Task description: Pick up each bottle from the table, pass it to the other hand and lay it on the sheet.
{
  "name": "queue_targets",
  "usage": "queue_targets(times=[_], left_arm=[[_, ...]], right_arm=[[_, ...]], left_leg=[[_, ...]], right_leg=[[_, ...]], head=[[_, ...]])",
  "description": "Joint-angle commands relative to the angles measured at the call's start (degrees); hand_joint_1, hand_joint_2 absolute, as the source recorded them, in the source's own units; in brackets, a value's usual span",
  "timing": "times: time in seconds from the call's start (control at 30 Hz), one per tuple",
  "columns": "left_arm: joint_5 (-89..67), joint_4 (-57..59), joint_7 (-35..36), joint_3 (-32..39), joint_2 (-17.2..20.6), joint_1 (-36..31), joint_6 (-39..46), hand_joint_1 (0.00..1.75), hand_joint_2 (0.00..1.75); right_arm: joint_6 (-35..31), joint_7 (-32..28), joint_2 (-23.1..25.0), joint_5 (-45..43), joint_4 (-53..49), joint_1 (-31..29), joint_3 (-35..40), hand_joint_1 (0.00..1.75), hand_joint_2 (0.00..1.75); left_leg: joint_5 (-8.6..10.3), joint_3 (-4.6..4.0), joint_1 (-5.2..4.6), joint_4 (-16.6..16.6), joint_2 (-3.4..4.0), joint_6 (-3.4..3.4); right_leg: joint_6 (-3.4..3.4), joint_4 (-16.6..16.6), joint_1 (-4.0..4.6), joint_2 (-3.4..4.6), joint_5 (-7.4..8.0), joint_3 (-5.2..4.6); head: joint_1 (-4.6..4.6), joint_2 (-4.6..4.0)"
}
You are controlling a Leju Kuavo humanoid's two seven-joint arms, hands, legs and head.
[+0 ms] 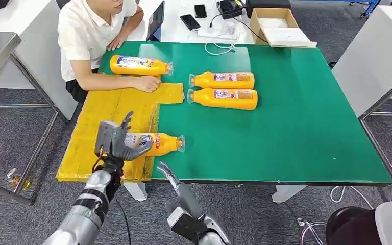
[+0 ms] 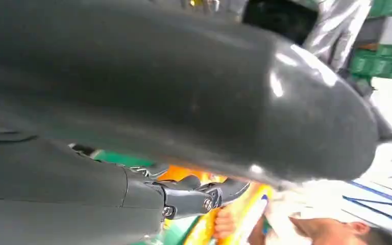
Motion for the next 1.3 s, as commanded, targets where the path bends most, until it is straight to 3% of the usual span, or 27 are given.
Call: queue_targets(times=[0.03, 0.07, 0.1, 0.17, 0.33, 0.37, 0.47, 0.5, 0.6, 0.63, 0.7, 0.93, 1.03, 1.2, 1.27, 1.3], left_arm=[[4.4, -18.7, -1.7, -5.5, 0.9, 8.2, 3.7, 0.0, 1.75], [4.4, -18.7, -1.7, -5.5, 0.9, 8.2, 3.7, 0.0, 1.75], [4.8, -19.9, -3.1, -5.5, 0.8, 8.8, 4.5, 0.0, 1.75], [5.9, -24.7, -7.1, -5.3, 0.1, 11.3, 6.1, 0.0, 1.75], [14.5, -38.9, -5.9, -5.3, -0.1, 18.3, 5.0, 0.0, 1.75], [14.9, -40.7, -5.4, -5.2, 0.8, 20.2, 4.6, 0.0, 1.75], [13.6, -42.0, -4.3, -5.4, 2.1, 24.8, 4.0, 0.0, 1.75], [10.1, -41.8, -3.8, -6.4, 2.9, 26.6, 4.5, 0.0, 1.75], [8.7, -40.9, -5.5, -7.2, 3.3, 29.3, 4.2, 0.0, 1.75], [6.9, -39.8, -5.1, -8.1, 3.6, 29.9, 4.7, 0.0, 1.75], [5.2, -39.0, -4.3, -9.5, 4.1, 31.7, 5.7, 0.0, 1.75], [1.0, -39.0, -5.2, -13.1, 5.6, 33.9, 10.0, 0.0, 1.75], [-1.5, -39.5, -5.1, -14.3, 5.8, 34.1, 12.5, 0.0, 1.75], [-1.6, -40.0, -4.9, -14.5, 4.8, 34.0, 13.4, 0.0, 1.75], [-0.8, -40.1, -4.4, -14.5, 4.2, 33.7, 13.6, 0.0, 1.75], [-1.7, -40.0, -4.2, -14.9, 4.2, 33.4, 14.2, 0.0, 0.0]], right_arm=[[0.5, 0.5, -2.5, -3.4, -7.6, 3.9, -1.1, 0.0, 0.0], [0.5, 0.5, -2.5, -3.4, -7.6, 3.9, -1.1, 0.0, 0.0], [0.4, 0.2, -2.4, -4.3, -9.0, 4.4, -2.0, 0.0, 1.75], [-2.4, -2.7, -2.5, -4.5, -13.6, 5.9, -3.9, 0.0, 1.75], [-3.1, -1.5, -2.6, -9.2, -26.5, 9.1, -13.8, 0.0, 1.75], [-3.3, -0.6, -2.7, -9.8, -28.9, 9.8, -16.4, 0.0, 0.0], [-5.1, 1.8, -3.1, -8.8, -33.0, 11.3, -22.3, 0.0, 0.0], [-10.8, 1.3, -2.8, -4.5, -34.0, 11.8, -24.6, 0.0, 1.75], [-10.3, 1.8, -4.0, -4.1, -35.1, 12.2, -26.2, 0.0, 1.75], [-14.3, 0.6, -3.8, 0.1, -35.5, 12.7, -28.1, 0.0, 1.75], [-15.9, 1.1, -4.8, 2.1, -36.6, 13.4, -30.9, 0.0, 1.75], [-17.4, 2.2, -4.5, 5.4, -37.6, 13.2, -40.4, 0.0, 1.75], [-18.3, 5.7, -8.0, 16.7, -34.0, 12.3, -38.6, 0.0, 1.75], [-19.7, 7.0, -9.9, 23.0, -30.4, 11.2, -37.4, 0.0, 1.75], [-20.9, 10.1, -12.0, 30.2, -27.2, 9.8, -35.5, 0.0, 1.75], [-20.9, 11.6, -13.0, 32.5, -25.5, 9.1, -34.8, 0.0, 1.75]], left_leg=[[-0.14, 0.08, 0.01, 0.0, 0.09, -0.08], [-0.2, 0.13, 0.01, 0.0, 0.11, -0.1], [-0.09, -0.03, 0.03, 0.0, 0.06, -0.06], [-0.18, 0.1, -0.01, 0.0, 0.03, -0.12], [-0.18, -0.11, 0.0, 0.1, 0.12, -0.1], [-0.13, -0.19, -0.01, 0.1, 0.11, -0.08], [-0.18, -0.02, -0.05, 0.0, 0.23, -0.09], [-0.12, -0.05, -0.05, -0.1, 0.19, -0.08], [-0.15, 0.07, -0.08, -0.1, 0.15, -0.08], [-0.1, -0.06, -0.07, -0.1, 0.08, -0.06], [-0.08, -0.15, -0.05, -0.1, 0.0, -0.06], [-0.1, -0.12, -0.04, -0.1, -0.01, -0.07], [-0.08, -0.17, -0.03, -0.1, 0.02, -0.06], [-0.1, -0.08, -0.02, -0.1, 0.06, -0.06], [-0.19, 0.15, -0.03, -0.1, 0.12, -0.12], [-0.12, -0.06, -0.01, -0.1, 0.1, -0.07]], right_leg=[[-0.12, 0.0, 0.02, 0.03, -0.13, 0.04], [-0.16, 0.1, 0.03, 0.02, -0.19, 0.08], [-0.1, 0.0, 0.04, 0.0, -0.08, -0.05], [-0.2, 0.1, 0.02, -0.06, -0.22, 0.05], [-0.14, 0.1, 0.02, 0.02, -0.17, -0.18], [-0.11, 0.1, 0.0, 0.02, -0.12, -0.26], [-0.13, 0.1, -0.03, 0.14, -0.14, -0.14], [-0.1, 0.0, -0.04, 0.12, -0.09, -0.16], [-0.12, -0.1, -0.05, 0.08, -0.13, -0.03], [-0.1, -0.1, -0.04, 0.03, -0.09, -0.12], [-0.09, -0.1, -0.02, -0.05, -0.08, -0.19], [-0.11, -0.1, -0.01, -0.07, -0.09, -0.18], [-0.08, -0.1, 0.0, -0.03, -0.06, -0.21], [-0.08, -0.1, 0.01, 0.0, -0.05, -0.12], [-0.18, -0.1, 0.01, 0.02, -0.14, 0.09], [-0.1, -0.1, 0.02, 0.05, -0.04, -0.09]], head=[[-0.02, 0.0], [-0.02, 0.0], [-0.02, 0.0], [-0.02, 0.0], [-0.02, 0.0], [-0.02, 0.0], [-0.04, 0.0], [-0.04, 0.0], [-0.02, 0.0], [-0.04, 0.0], [-0.02, 0.0], [-0.04, 0.0], [-0.04, 0.0], [-0.05, 0.0], [-0.04, 0.0], [-0.04, 0.0]])
